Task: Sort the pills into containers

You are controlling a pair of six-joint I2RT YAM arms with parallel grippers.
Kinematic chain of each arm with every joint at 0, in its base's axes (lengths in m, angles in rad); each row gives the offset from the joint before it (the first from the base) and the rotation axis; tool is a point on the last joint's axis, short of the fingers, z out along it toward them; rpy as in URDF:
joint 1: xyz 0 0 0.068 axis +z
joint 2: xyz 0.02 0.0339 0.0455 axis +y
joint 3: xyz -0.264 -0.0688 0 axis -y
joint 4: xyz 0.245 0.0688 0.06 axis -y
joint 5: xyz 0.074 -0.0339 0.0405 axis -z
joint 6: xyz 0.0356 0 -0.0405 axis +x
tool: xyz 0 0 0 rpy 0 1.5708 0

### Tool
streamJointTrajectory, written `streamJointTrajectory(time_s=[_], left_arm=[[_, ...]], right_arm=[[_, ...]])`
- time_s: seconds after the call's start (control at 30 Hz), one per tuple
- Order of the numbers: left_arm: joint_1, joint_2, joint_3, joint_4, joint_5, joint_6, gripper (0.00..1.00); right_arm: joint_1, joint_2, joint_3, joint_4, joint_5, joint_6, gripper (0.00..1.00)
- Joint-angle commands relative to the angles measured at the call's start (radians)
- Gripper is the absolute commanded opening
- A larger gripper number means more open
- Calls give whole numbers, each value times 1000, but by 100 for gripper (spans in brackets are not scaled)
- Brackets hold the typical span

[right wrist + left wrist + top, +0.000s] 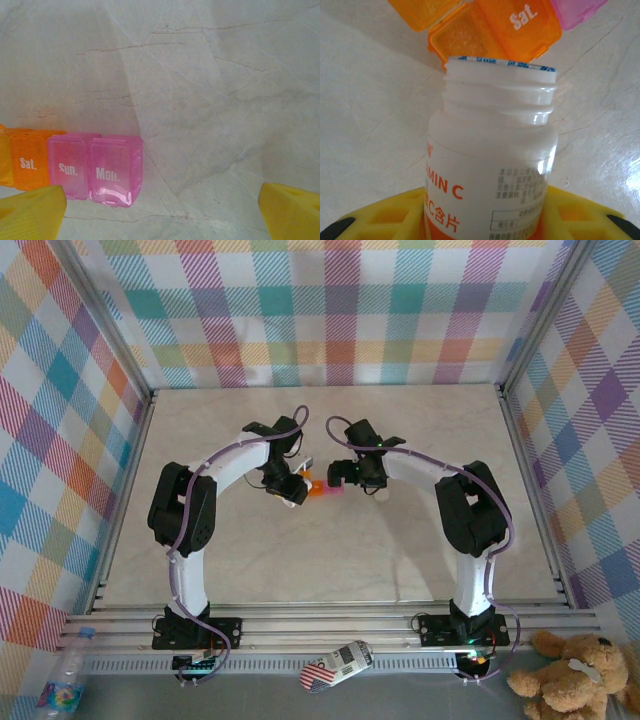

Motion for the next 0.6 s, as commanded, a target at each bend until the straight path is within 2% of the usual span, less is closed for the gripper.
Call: streamJointTrajectory(time_s=[0.0,0.3,0.57], left_arm=[[4,-17,43,-68,-20,-8,0],[5,29,126,-176,-63,16,0],[2,69,151,-190,-57,19,0]], right_arm=[[4,-16,19,19,-22,-4,98],[2,43,84,33,-46,-10,98],[2,83,118,10,-42,-23,98]])
